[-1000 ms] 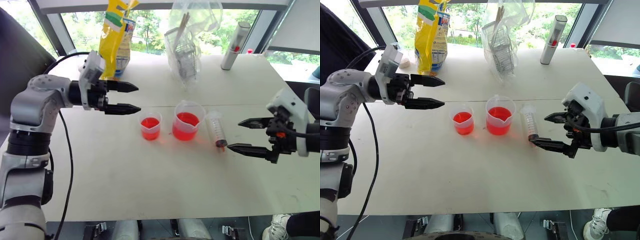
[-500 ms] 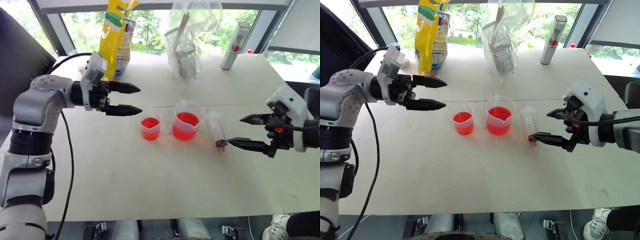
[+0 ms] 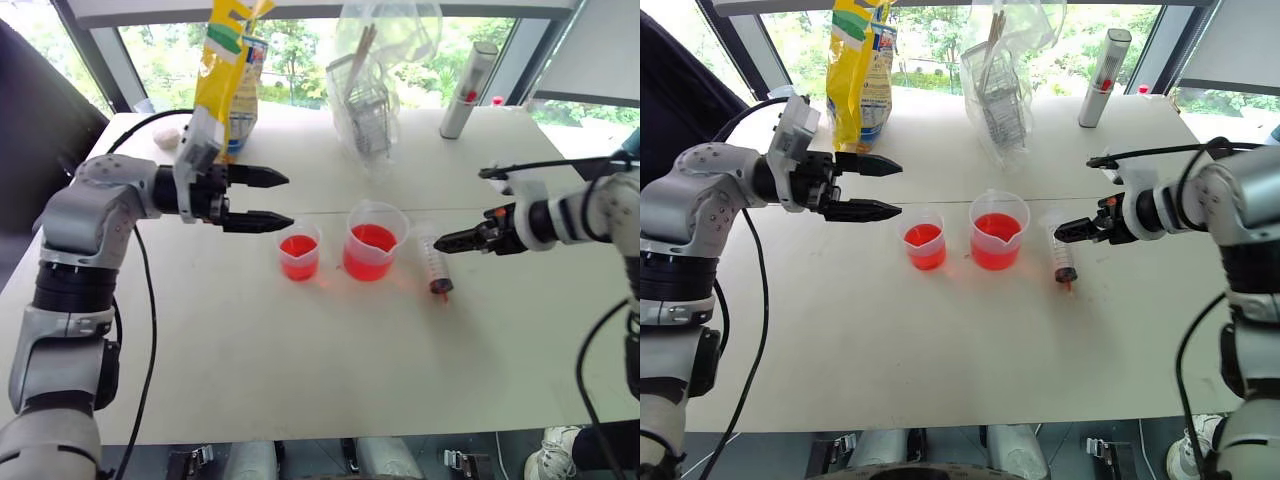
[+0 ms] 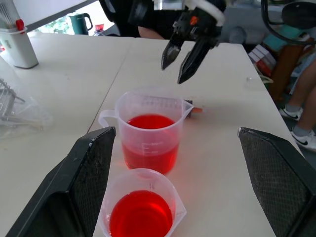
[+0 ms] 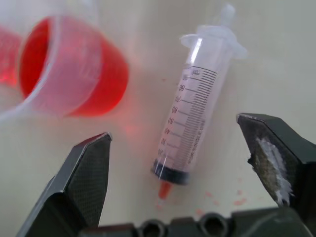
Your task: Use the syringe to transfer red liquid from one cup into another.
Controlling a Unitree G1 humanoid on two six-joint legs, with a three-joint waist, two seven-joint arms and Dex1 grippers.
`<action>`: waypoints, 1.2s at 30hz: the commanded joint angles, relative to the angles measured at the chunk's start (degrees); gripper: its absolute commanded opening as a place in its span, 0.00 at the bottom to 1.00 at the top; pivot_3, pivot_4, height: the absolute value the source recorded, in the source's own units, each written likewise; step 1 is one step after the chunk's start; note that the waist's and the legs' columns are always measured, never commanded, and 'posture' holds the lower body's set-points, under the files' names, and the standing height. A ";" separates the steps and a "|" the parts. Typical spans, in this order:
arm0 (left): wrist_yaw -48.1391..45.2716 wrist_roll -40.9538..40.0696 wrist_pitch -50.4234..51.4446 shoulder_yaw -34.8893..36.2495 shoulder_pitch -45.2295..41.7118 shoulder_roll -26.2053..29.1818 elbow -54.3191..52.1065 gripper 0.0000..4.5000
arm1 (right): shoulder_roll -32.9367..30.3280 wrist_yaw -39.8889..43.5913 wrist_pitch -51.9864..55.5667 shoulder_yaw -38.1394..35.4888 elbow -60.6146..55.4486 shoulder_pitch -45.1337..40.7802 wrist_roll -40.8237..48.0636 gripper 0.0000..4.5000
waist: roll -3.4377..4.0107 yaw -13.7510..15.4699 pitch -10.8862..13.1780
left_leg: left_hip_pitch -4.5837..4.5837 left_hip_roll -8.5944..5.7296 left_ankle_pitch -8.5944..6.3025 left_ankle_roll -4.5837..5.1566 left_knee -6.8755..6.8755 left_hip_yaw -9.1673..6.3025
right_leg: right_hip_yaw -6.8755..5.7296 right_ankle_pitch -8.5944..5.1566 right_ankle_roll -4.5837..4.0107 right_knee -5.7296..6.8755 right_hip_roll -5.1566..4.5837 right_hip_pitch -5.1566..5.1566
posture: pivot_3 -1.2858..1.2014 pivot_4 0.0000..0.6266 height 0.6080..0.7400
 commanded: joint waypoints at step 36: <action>5.42 -1.70 -1.48 1.60 1.47 0.05 -3.52 0.91 | 11.79 12.52 -6.66 9.92 21.15 -12.77 -28.41 0.30 | 0.12 -1.07 0.03 | -0.09 -0.04 -0.01 0.02 0.09 -0.05 | -0.17 0.03 0.02 0.10 -0.03 0.02 | 0.52 0.24 0.99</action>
